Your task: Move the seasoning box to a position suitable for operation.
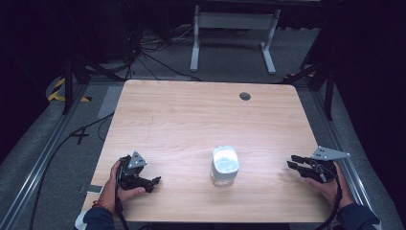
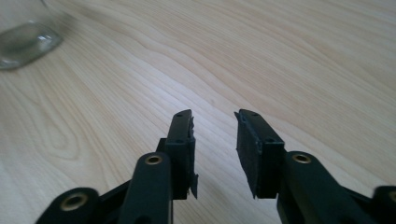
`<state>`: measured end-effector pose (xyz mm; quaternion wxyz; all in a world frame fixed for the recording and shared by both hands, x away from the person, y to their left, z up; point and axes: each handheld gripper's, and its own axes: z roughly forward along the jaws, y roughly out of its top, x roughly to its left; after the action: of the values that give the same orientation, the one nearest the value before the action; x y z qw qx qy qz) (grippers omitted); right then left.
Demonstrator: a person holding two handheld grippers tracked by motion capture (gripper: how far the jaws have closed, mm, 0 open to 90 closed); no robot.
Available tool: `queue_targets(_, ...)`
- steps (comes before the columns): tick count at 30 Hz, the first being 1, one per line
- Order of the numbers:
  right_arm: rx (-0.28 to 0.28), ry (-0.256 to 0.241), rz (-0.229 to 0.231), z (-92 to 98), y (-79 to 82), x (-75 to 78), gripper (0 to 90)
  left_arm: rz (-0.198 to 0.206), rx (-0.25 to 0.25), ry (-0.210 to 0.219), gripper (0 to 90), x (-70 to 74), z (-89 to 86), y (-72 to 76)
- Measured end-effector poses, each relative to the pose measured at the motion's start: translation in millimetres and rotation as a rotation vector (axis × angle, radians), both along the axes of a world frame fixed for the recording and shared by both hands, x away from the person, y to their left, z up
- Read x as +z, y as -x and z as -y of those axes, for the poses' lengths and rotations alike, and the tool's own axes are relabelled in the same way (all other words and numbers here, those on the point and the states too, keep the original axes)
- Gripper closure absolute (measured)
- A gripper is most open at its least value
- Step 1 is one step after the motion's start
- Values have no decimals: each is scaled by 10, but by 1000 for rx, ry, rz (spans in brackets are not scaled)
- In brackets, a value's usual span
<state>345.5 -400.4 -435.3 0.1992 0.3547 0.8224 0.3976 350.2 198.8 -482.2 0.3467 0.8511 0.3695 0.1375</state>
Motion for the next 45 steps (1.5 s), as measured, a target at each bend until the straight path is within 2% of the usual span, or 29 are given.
queue_targets(4, 57, -13, 22, -116, -32, 96, 766, 0, -1, 1, 15, -1, 0, -1)
queue_targets(6, 80, -17, 18, -185, -60, 143, 796, 0, -1, 1, 15, 0, 0, -1)
queue_targets(11, 152, -30, 51, -403, -125, 317, 882, 0, -1, 1, 15, -1, 0, -1)
queue_targets(18, 237, -65, 96, -763, -241, 567, 893, 0, -1, 1, 15, -1, 0, 0)
queue_targets(20, 263, -59, 112, -885, -263, 630, 894, 0, -1, 1, 15, -1, 0, -1)
queue_targets(22, 293, -70, 112, -994, -286, 675, 894, 0, -1, 1, 15, -1, 0, -1)
queue_targets(29, 390, -77, 125, -1357, -347, 765, 896, 0, 4, -6, 13, 4, 5, -3)
queue_targets(34, 447, -77, 117, -1577, -389, 787, 896, -2, 21, -11, 14, 9, 20, 8)
queue_targets(36, 464, -79, 115, -1625, -408, 787, 896, 2, 31, -12, 15, 10, 29, 16)
queue_targets(37, 471, -76, 111, -1648, -415, 789, 896, 0, 49, 2, 16, 2, 43, 30)
queue_targets(38, 478, -78, 107, -1672, -427, 787, 896, 15, 44, -16, 17, 9, 37, 26)
queue_targets(39, 488, -80, 101, -1692, -440, 786, 896, 6, 55, -8, 19, 6, 47, 42)
queue_targets(40, 494, -77, 97, -1711, -452, 788, 896, 19, 55, -13, 23, 7, 50, 50)
queue_targets(41, 501, -71, 97, -1737, -469, 784, 896, 7, 69, 2, 33, 5, 64, 75)
queue_targets(42, 508, -72, 90, -1757, -480, 781, 896, 18, 63, -3, 43, 7, 63, 80)
queue_targets(43, 515, -71, 86, -1779, -491, 775, 896, 6, 82, 6, 53, 7, 77, 105)
queue_targets(45, 529, -64, 77, -1828, -508, 764, 897, 8, 88, 10, 64, 6, 86, 122)
